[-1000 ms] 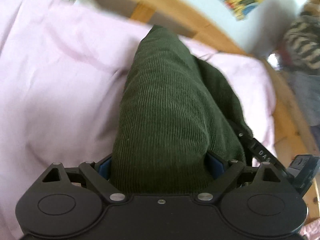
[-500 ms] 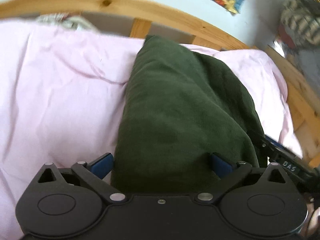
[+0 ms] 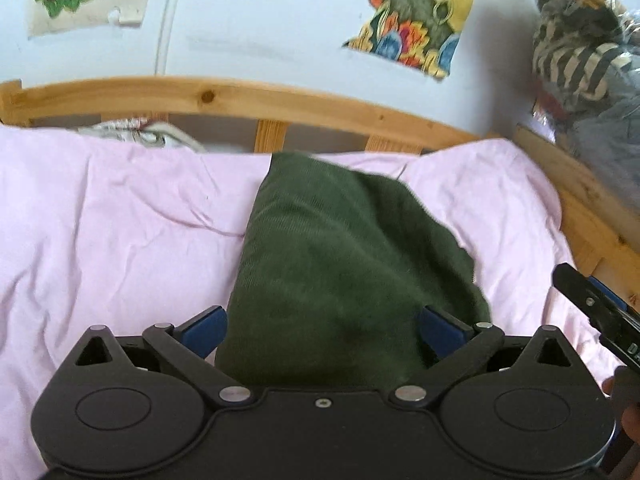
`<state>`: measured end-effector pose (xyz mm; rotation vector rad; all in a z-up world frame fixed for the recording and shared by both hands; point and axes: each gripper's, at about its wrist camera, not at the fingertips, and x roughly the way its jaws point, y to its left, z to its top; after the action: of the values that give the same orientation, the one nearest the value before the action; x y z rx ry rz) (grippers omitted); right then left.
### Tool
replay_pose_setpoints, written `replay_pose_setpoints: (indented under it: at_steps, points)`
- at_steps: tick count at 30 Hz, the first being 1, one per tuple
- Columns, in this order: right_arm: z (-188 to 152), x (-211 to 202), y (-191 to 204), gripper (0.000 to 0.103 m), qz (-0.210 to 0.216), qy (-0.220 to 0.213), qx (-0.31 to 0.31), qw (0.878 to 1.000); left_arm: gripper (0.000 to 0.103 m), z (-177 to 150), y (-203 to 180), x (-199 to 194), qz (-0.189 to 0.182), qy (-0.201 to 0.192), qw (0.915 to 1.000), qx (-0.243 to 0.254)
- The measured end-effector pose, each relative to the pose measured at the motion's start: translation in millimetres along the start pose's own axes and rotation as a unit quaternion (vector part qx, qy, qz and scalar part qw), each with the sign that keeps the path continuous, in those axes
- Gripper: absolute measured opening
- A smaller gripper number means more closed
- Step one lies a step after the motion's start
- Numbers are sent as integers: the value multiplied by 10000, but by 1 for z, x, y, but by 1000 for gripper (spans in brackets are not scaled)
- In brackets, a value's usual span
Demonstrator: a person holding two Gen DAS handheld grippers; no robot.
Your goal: Fold large clothes
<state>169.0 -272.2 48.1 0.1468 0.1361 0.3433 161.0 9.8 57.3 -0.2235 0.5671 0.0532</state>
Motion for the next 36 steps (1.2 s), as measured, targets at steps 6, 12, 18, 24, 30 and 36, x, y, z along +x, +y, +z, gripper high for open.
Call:
replay_pose_setpoints:
  at_steps: [6,12,18,24,30,36]
  points:
    - [11,-51,2,103,-145,-627,-18,9979,102,5,-17,-46,218,-366,9988,221]
    - [12,-96,11,103,-123,-1059,-213,9941,102,1,-28,-102,327,-657,9962,467]
    - [5,-130,21,103,-154,-998,51,9949,102,-33,-37,-142,478,-941,9904,888]
    - [-8,-155,37,103,-46,-766,-54,9970,102,-68,-33,-149,569,-741,9888,1163]
    - [-25,-159,49,103,88,-304,-159,9994,102,-94,-18,-147,692,-661,9884,1183]
    - [-44,-141,57,103,-20,491,-544,9973,102,-103,1,-142,910,-694,9887,967]
